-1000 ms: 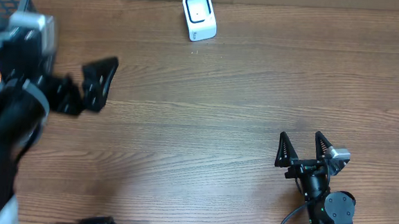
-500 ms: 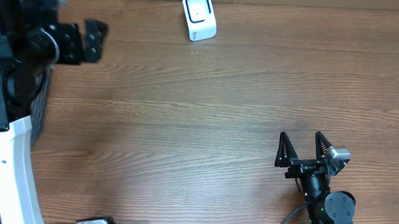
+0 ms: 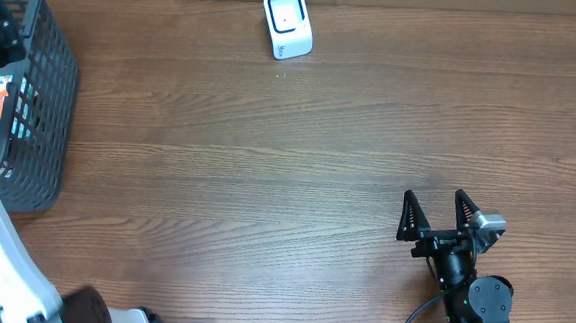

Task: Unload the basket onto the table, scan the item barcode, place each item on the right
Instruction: 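Move the left gripper over the grey basket and reach inside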

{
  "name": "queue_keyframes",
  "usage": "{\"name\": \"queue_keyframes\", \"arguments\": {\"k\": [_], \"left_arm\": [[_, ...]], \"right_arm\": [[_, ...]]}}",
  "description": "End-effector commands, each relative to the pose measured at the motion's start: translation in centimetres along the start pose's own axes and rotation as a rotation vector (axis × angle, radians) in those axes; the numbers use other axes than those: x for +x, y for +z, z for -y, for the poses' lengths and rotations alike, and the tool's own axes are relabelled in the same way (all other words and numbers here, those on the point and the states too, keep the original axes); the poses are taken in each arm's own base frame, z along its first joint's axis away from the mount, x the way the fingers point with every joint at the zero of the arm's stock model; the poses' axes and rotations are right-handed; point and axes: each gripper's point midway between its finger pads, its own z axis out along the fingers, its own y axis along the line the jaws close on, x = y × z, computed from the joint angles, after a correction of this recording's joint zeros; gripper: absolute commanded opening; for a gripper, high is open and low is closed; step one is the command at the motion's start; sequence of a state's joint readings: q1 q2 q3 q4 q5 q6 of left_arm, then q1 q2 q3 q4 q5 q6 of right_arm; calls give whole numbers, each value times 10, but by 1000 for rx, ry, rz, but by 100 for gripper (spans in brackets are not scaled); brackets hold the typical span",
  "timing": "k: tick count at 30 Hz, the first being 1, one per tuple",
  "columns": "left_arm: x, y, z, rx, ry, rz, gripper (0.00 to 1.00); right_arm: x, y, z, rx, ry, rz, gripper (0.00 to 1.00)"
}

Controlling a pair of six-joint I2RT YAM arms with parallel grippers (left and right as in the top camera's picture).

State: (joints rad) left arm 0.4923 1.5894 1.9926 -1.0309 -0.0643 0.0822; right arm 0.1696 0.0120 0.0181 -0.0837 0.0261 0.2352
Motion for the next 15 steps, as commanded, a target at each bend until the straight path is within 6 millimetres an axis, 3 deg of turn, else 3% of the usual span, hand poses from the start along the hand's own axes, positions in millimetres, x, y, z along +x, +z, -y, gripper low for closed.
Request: {"name": "queue_keyframes", "arguments": {"k": [1, 8, 15], "left_arm": [[15, 36, -21, -11, 17, -82, 100], [51, 98, -52, 82, 1, -191, 100], [90, 147, -52, 183, 8, -300, 100]], "right_arm": [[1, 0, 3, 12, -2, 5, 100], [1, 0, 3, 12, -2, 5, 100], [1, 0, 3, 12, -2, 5, 100]]}}
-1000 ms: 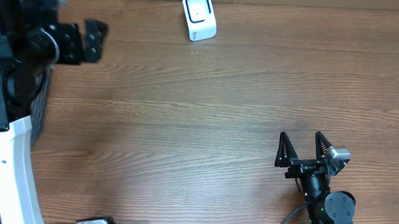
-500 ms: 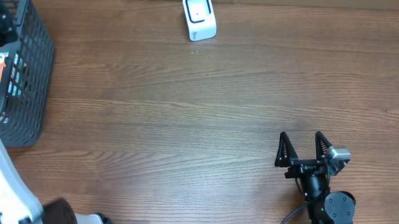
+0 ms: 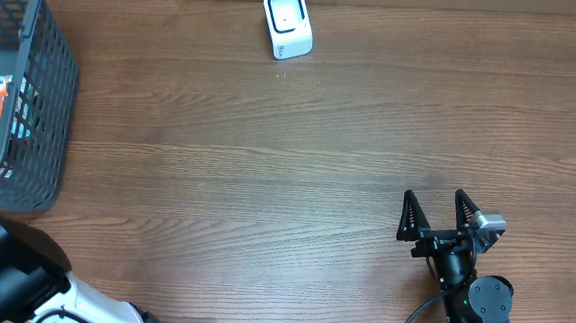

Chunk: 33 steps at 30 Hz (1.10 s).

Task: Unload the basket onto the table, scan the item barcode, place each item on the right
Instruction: 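Move the left gripper over the grey basket and reach inside, then grasp the Kleenex and green wipes packs with the left gripper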

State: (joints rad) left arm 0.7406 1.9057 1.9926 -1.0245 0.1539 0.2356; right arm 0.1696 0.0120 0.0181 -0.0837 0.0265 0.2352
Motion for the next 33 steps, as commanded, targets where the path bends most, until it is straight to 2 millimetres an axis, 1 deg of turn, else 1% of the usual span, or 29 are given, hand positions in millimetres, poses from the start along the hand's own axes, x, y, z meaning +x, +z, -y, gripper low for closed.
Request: {"name": "queue_keyframes", "arguments": {"k": [1, 3, 4, 6, 7, 13, 18, 19, 20, 21, 24, 25, 26, 29, 33], "left_arm": [[5, 27, 16, 98, 55, -33, 100], [12, 43, 18, 113, 52, -65, 100], [17, 55, 20, 122, 51, -88, 100], [22, 67, 22, 130, 51, -111, 100], [27, 78, 24, 138, 58, -131, 100], [50, 115, 27, 163, 65, -209, 100], [73, 144, 27, 182, 50, -284, 100], [78, 149, 28, 186, 46, -299, 99], [82, 153, 29, 190, 44, -312, 96], [85, 156, 29, 193, 42, -322, 91], [91, 159, 28, 192, 39, -343, 57], [92, 159, 28, 188, 40, -348, 50], [92, 158, 27, 185, 40, -347, 47], [86, 150, 26, 173, 33, -333, 43], [67, 127, 23, 144, 15, -279, 41]], "right_arm": [[1, 0, 3, 12, -2, 5, 100], [1, 0, 3, 12, -2, 5, 100], [1, 0, 3, 12, -2, 5, 100], [1, 0, 3, 12, -2, 5, 100], [1, 0, 3, 12, -2, 5, 100], [1, 0, 3, 12, -2, 5, 100], [1, 0, 3, 12, -2, 5, 100], [1, 0, 3, 12, -2, 5, 100], [1, 0, 3, 12, -2, 5, 100], [1, 0, 3, 12, -2, 5, 100], [1, 0, 3, 12, -2, 5, 100], [1, 0, 3, 12, -2, 5, 100], [1, 0, 3, 12, -2, 5, 100], [1, 0, 3, 12, -2, 5, 100], [1, 0, 3, 12, -2, 5, 100]]}}
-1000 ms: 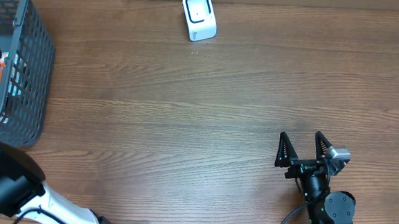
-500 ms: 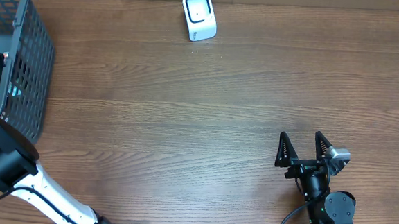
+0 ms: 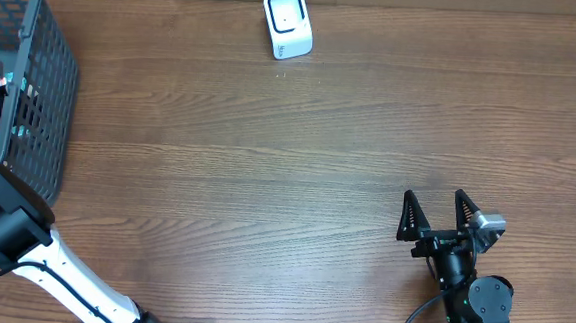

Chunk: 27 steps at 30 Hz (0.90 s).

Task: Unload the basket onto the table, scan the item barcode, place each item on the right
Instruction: 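Grasp the Kleenex and green wipes packs with the left gripper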

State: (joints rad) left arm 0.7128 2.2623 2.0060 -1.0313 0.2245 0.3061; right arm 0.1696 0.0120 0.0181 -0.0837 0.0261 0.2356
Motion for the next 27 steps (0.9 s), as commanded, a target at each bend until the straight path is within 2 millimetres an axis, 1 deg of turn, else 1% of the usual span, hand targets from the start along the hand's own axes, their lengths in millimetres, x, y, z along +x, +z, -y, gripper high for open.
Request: {"name": "queue_keyframes", "arguments": {"k": [1, 4, 8, 10, 11, 15, 19, 21, 24, 27], "left_arm": [[-12, -32, 4, -33, -17, 57, 41], [-23, -65, 9, -52, -25, 128, 41], [-40, -121, 16, -85, -40, 258, 41], [-47, -156, 21, -108, -41, 338, 41], [-49, -170, 24, -114, -40, 371, 41], [-54, -245, 40, -135, -68, 542, 40], [-47, -314, 59, -134, -118, 701, 41], [-39, -341, 71, -101, -160, 759, 40], [-24, -369, 103, 13, -181, 805, 39], [-6, -384, 138, 127, -160, 801, 39]], "right_arm": [[1, 0, 3, 12, -3, 5, 100], [1, 0, 3, 12, -3, 5, 100], [1, 0, 3, 12, -3, 5, 100], [1, 0, 3, 12, -3, 5, 100], [1, 0, 3, 12, -3, 5, 100], [1, 0, 3, 12, -3, 5, 100], [1, 0, 3, 12, -3, 5, 100], [1, 0, 3, 12, -3, 5, 100], [1, 0, 3, 12, -3, 5, 100], [1, 0, 3, 12, -3, 5, 100]]}}
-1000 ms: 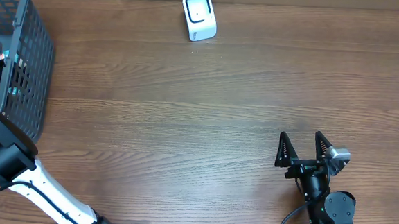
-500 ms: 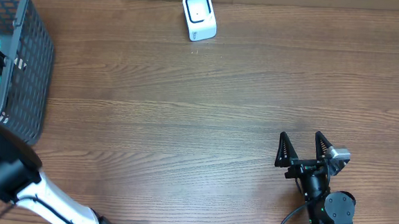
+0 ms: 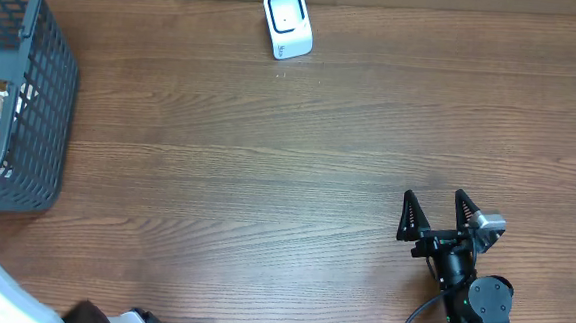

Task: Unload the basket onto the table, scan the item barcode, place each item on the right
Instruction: 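Grasp the Kleenex and green wipes packs with the left gripper, then lift the packs out and carry them toward the table center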

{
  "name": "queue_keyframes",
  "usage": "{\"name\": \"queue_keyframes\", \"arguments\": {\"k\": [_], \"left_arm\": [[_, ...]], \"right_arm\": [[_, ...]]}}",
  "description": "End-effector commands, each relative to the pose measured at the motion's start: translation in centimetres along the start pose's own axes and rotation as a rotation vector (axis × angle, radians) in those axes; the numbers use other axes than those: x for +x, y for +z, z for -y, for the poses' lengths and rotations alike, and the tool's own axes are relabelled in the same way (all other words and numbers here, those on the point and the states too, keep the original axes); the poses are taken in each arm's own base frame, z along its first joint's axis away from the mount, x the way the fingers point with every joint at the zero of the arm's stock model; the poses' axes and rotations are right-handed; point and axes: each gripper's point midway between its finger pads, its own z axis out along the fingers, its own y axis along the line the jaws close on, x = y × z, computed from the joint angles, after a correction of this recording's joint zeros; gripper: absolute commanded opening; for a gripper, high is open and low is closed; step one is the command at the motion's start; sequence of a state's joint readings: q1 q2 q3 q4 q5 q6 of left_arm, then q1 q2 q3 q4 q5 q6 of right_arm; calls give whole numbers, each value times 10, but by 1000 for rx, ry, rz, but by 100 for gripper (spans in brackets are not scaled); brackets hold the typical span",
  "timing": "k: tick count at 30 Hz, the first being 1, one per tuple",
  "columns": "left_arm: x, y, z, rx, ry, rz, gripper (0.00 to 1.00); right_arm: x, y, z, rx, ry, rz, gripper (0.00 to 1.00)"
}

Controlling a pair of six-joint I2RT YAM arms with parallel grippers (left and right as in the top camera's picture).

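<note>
A white barcode scanner [image 3: 286, 23] stands at the far edge of the wooden table. The dark mesh basket [image 3: 61, 77] sits at the left edge, and a yellow and red packet lies inside it among other items. My right gripper [image 3: 432, 212] rests open on the table at the near right, holding nothing. Of the left arm, only a white link shows at the bottom left corner. Its gripper is out of view.
Brown wood table [image 3: 267, 180] spans the view between the basket, the scanner and the right arm. The right arm's base [image 3: 475, 303] sits at the near edge.
The left arm was reaching into the basket from the near left. Now it has pulled back, and only a white link shows at the bottom left corner. The packets in the basket show again.
The left arm was over the basket at first, then its dark wrist lay low at the near left outside the basket. Later it reached into the basket again, and now it is withdrawn almost out of view. The right arm never moved.
</note>
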State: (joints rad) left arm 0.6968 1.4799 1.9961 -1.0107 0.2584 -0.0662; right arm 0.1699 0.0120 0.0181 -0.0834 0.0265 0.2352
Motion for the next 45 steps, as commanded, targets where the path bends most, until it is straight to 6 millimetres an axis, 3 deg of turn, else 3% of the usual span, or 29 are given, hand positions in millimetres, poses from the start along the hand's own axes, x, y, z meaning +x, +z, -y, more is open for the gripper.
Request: {"name": "queue_keyframes", "arguments": {"k": [1, 4, 5, 12, 16, 23, 28, 33, 39, 45], "left_arm": [[1, -36, 52, 189, -85, 5, 38], [21, -56, 81, 269, -83, -58, 36], [34, -64, 96, 311, -72, -103, 31], [95, -77, 155, 438, 16, -339, 29], [129, -74, 183, 423, 71, -462, 30], [195, -62, 251, 371, 183, -617, 31], [256, -54, 316, 378, 286, -709, 31], [332, -48, 373, 389, 374, -805, 29], [412, -42, 411, 385, 470, -881, 30], [464, -44, 441, 412, 498, -893, 33]], "right_arm": [[1, 0, 3, 12, -2, 5, 100], [1, 0, 3, 12, -2, 5, 100], [1, 0, 3, 12, -2, 5, 100], [1, 0, 3, 12, -2, 5, 100], [1, 0, 3, 12, -2, 5, 100], [1, 0, 3, 12, -2, 5, 100], [1, 0, 3, 12, -2, 5, 100], [1, 0, 3, 12, -2, 5, 100], [1, 0, 3, 12, -2, 5, 100], [1, 0, 3, 12, -2, 5, 100]]}}
